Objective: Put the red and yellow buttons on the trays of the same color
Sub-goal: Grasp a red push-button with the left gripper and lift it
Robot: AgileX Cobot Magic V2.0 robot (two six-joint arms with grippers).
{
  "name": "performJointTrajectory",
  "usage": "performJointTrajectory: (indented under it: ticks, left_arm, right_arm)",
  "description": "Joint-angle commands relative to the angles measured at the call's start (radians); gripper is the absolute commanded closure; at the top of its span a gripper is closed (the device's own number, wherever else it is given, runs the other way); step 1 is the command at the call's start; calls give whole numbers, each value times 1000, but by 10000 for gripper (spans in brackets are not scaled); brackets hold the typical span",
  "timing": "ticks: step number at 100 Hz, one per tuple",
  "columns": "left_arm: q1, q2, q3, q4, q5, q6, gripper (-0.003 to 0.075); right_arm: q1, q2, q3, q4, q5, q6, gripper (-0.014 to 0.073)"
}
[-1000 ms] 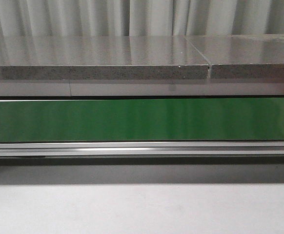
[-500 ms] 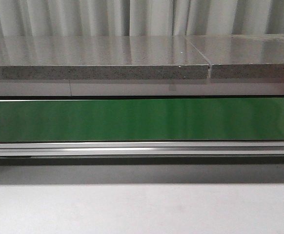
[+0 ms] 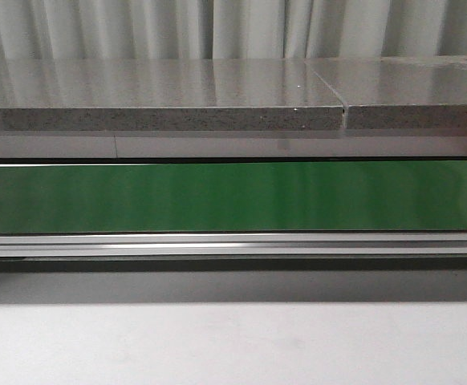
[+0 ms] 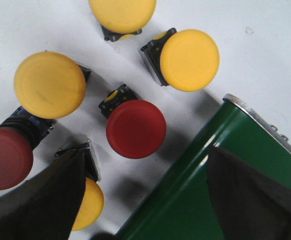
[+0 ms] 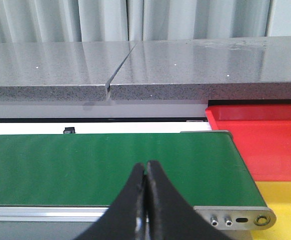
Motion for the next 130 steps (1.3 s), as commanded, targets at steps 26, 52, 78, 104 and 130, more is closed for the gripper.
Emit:
performJointTrajectory:
  ticks: [26, 52, 78, 104, 130]
  left_arm:
    - [2, 1, -35, -22, -20, -9, 229]
    - [2, 26, -35, -22, -86, -9, 229]
    - [2, 59, -35, -22, -105, -5, 229]
    - [2, 69, -35, -28, -122, -5, 391]
    - [0, 67, -35, -50, -117, -3, 497]
  right_arm:
    - [1, -10, -16, -9, -78, -7, 710]
    - [1, -10, -16, -9, -78, -7, 710]
    - [1, -10, -16, -9, -78, -7, 710]
    - [1, -10, -16, -9, -78, -7, 710]
    - [1, -10, -16, -9, -78, -7, 710]
